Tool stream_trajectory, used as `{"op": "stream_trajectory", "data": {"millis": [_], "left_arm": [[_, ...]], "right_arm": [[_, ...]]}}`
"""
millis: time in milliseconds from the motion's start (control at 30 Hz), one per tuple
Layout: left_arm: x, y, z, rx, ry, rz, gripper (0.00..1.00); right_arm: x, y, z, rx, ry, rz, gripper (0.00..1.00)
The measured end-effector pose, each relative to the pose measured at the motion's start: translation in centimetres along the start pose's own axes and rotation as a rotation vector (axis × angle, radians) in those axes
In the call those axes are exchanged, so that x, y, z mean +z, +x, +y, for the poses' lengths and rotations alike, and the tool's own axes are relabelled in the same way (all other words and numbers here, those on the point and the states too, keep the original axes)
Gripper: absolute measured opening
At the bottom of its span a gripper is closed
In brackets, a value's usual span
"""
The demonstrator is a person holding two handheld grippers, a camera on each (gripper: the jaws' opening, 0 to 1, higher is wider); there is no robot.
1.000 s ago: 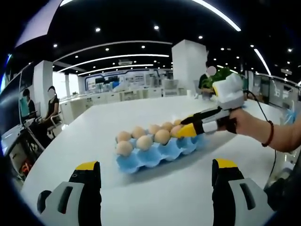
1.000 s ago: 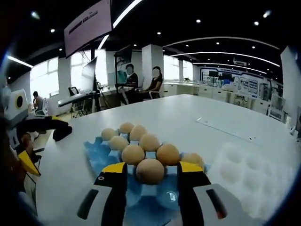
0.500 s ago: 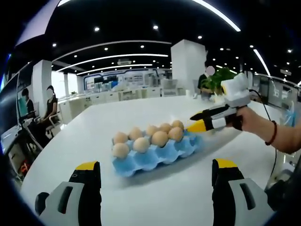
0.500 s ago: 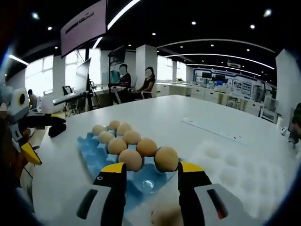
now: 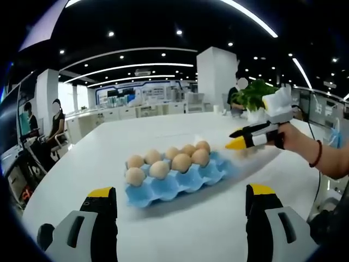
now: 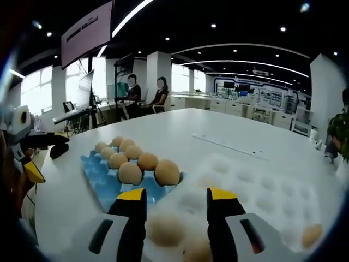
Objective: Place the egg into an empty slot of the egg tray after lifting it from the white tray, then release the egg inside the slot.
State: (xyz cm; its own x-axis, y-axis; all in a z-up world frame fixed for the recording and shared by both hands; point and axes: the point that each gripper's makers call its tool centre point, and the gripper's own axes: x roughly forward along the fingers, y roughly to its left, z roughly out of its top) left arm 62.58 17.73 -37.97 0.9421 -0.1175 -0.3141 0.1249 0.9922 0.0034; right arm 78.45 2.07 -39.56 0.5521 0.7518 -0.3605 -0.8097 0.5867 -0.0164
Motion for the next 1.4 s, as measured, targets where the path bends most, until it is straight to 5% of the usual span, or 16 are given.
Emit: {"op": "stream_trajectory", "data": {"millis": [1133, 1400], "left_arm": [[0.3, 0.9, -1.6, -0.039, 0.018, 0.0, 1.0], [0.3, 0.7, -1.6, -0.032, 0.018, -0.001, 1.0]], "right_arm": [[-1.6, -6.1, -5.9, -0.138, 0.073, -0.006, 0.55], [-2.1, -7.9, -8.9, -0.205, 0.094, -0.008, 0.55]]}}
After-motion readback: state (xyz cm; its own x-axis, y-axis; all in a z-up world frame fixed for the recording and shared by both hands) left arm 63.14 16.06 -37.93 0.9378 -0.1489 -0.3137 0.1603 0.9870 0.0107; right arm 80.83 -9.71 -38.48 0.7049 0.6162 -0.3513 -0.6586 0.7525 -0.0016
